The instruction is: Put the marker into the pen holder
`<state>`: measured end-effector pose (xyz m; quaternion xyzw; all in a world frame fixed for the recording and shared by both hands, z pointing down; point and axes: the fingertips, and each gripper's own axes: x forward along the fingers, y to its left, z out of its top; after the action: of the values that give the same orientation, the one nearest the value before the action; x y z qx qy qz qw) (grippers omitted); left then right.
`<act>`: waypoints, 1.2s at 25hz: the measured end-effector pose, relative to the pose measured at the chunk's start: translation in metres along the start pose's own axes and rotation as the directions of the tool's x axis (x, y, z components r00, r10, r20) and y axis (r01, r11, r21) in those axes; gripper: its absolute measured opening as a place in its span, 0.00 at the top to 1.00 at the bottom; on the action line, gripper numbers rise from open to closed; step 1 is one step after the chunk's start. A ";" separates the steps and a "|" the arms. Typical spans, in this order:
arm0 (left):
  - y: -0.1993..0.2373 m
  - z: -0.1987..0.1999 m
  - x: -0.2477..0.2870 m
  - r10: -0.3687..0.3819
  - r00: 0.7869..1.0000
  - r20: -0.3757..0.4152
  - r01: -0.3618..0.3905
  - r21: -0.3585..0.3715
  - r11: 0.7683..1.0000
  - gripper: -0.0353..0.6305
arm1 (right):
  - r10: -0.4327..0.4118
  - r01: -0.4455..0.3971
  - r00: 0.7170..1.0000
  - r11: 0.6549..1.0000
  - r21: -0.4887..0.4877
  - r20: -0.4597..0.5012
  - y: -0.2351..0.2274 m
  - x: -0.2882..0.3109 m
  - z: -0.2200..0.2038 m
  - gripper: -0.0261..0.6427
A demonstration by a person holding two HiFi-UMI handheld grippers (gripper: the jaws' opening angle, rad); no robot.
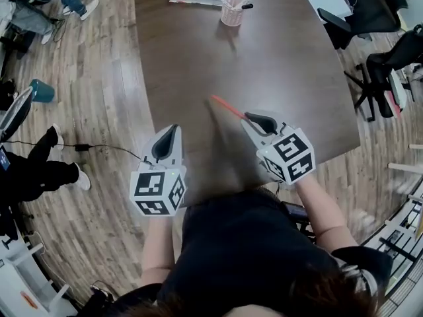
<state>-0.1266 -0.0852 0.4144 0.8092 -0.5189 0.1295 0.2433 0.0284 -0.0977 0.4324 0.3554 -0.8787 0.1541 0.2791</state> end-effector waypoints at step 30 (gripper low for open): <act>-0.085 0.082 0.037 -0.109 0.990 0.085 0.100 0.112 0.989 0.91 | -0.072 0.093 0.985 0.987 -0.128 0.159 -0.078 -0.135 0.092 0.87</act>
<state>-0.0378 -0.1285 0.3405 0.8522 -0.4785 0.1075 0.1821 0.1283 -0.1228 0.2834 0.3827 -0.8904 0.0549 0.2401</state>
